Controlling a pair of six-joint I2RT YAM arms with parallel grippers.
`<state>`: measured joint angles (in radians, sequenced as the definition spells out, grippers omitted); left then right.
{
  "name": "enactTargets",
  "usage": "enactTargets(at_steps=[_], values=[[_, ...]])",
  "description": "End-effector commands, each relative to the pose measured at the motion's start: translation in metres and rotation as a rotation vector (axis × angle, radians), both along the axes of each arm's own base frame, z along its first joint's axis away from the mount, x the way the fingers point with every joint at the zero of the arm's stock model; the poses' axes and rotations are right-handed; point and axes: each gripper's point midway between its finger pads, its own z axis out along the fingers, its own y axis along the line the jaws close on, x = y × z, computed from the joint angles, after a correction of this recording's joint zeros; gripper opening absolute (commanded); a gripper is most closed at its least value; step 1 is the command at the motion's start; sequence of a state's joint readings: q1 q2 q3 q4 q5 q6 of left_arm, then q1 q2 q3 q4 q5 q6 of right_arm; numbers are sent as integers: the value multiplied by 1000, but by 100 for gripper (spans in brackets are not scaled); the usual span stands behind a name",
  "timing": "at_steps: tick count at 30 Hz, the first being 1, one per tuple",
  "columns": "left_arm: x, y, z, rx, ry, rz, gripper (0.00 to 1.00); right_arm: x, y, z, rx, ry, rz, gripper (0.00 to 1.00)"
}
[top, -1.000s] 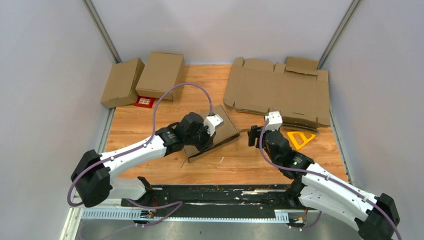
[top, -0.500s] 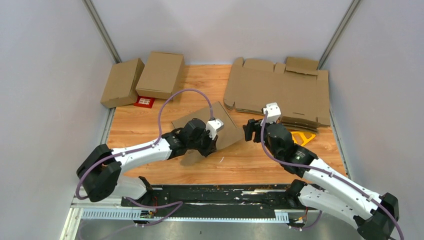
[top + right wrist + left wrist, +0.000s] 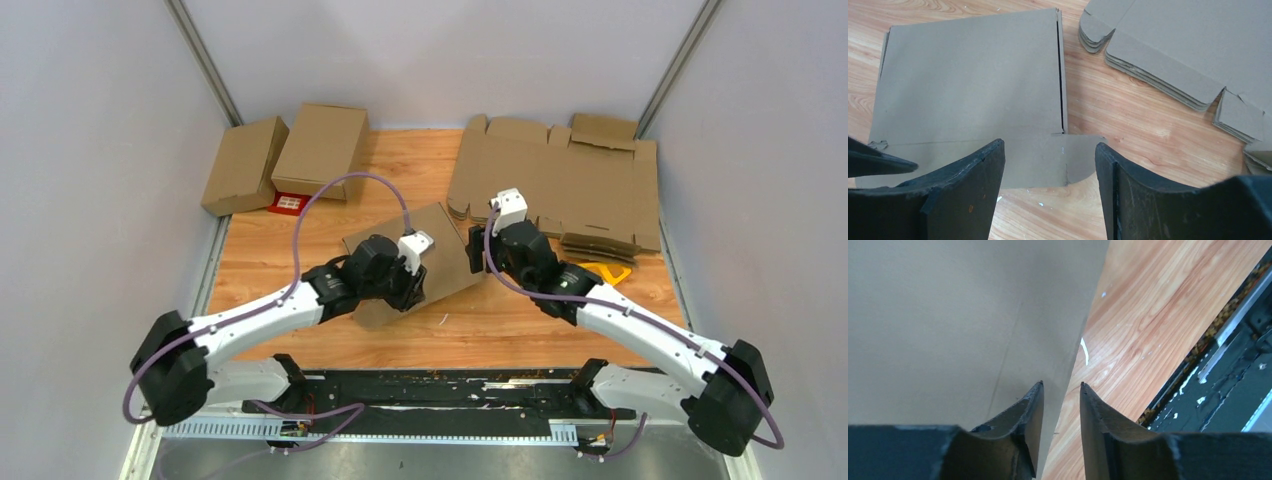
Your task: Fold the paper box
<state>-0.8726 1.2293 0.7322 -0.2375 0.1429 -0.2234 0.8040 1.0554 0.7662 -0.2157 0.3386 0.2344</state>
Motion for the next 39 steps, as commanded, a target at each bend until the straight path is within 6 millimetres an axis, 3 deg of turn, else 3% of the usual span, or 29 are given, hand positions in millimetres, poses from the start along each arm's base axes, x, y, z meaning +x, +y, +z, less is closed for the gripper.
enactTargets(at_steps=[1,6,11,14,19,24,30,35,39], values=[[16,14,48,-59,-122,107,42,13,14,18,61,10,32,66],[44,59,38,-34,-140,366,59,35,24,4,92,121,72,67],[66,104,16,-34,-109,629,63,60,33,-29,51,226,102,62],[69,116,6,-68,-78,712,64,75,23,-57,-20,284,48,63],[68,132,-16,-104,-29,769,63,79,29,-91,54,371,103,60],[64,132,-33,-110,22,741,57,77,32,-114,27,439,119,45],[63,126,-39,-95,27,676,47,63,42,-117,75,482,191,29],[51,98,-31,-138,11,423,44,35,44,-110,146,512,232,29],[45,88,-33,-157,5,328,43,6,33,-99,181,508,246,28]])
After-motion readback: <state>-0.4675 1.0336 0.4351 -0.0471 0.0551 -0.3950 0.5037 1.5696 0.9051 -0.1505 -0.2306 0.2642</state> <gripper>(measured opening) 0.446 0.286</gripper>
